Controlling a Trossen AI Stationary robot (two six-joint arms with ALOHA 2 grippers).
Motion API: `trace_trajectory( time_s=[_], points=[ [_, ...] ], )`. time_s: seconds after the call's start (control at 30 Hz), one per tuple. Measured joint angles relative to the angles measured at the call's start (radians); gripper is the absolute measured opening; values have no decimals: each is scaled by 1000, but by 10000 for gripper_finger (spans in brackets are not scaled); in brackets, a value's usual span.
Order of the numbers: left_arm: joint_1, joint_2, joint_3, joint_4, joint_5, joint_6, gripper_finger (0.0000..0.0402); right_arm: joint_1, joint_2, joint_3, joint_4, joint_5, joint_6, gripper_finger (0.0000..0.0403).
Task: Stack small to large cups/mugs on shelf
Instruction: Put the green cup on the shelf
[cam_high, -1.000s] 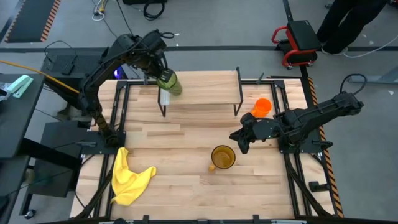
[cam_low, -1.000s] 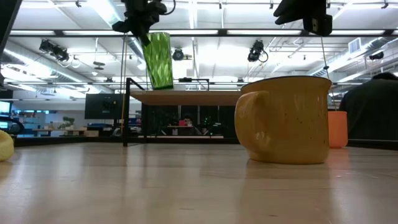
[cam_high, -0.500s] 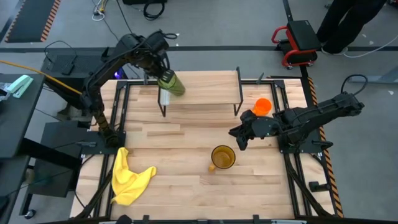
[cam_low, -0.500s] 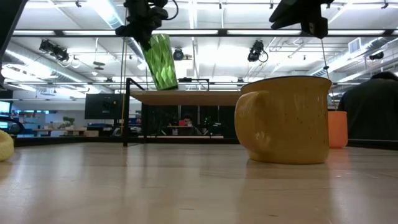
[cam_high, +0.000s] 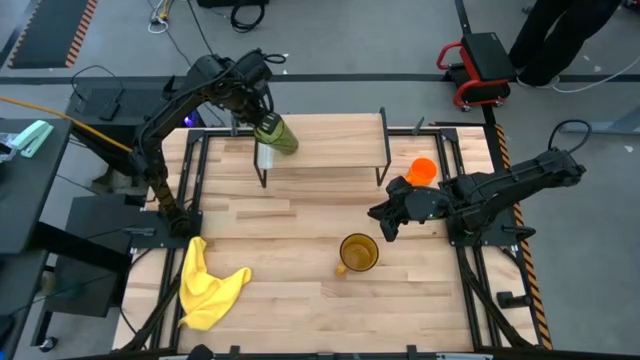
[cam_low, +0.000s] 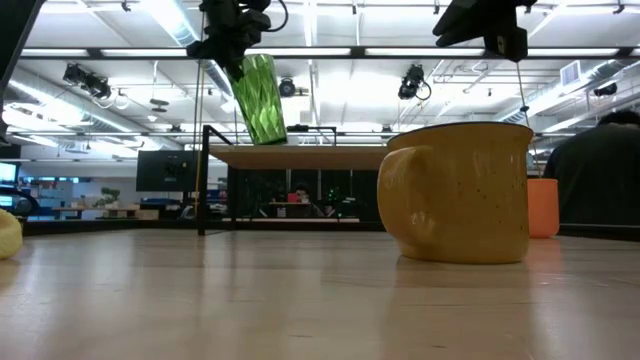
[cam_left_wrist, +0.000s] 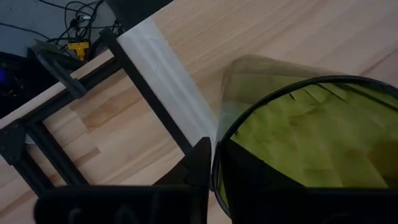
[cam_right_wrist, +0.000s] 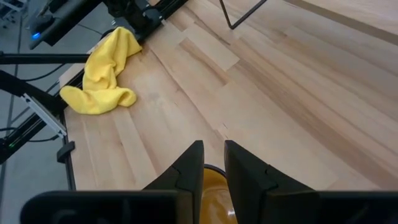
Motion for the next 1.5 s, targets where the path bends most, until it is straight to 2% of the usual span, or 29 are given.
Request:
trace_trajectory(
  time_s=[0.13, 0.5, 0.8, 1.0, 1.17, 1.37, 1.5],
  points=[
    [0, 0, 5, -1, 0, 0, 57, 0, 0, 0, 0, 0, 0, 71],
    [0, -2, 147, 2, -22, 9, 75, 0, 0, 0, 0, 0, -3, 71],
    [-2, -7, 149, 1, -1, 7, 75, 0, 0, 0, 0, 4, -3, 71],
    [-46, -68, 149, 1, 37, 19, 69, -27, 0, 0, 48, 16, -5, 71],
    [-81, -144, 149, 1, -28, 7, 59, -118, 1, 19, 168, -12, -77, 71],
    [-134, -216, 149, 1, -113, -38, 51, -312, 2, 173, 170, -29, -247, 70],
    [-175, -233, 148, 1, -162, -38, 52, -489, 42, 283, 152, -152, -325, 66]
  ],
)
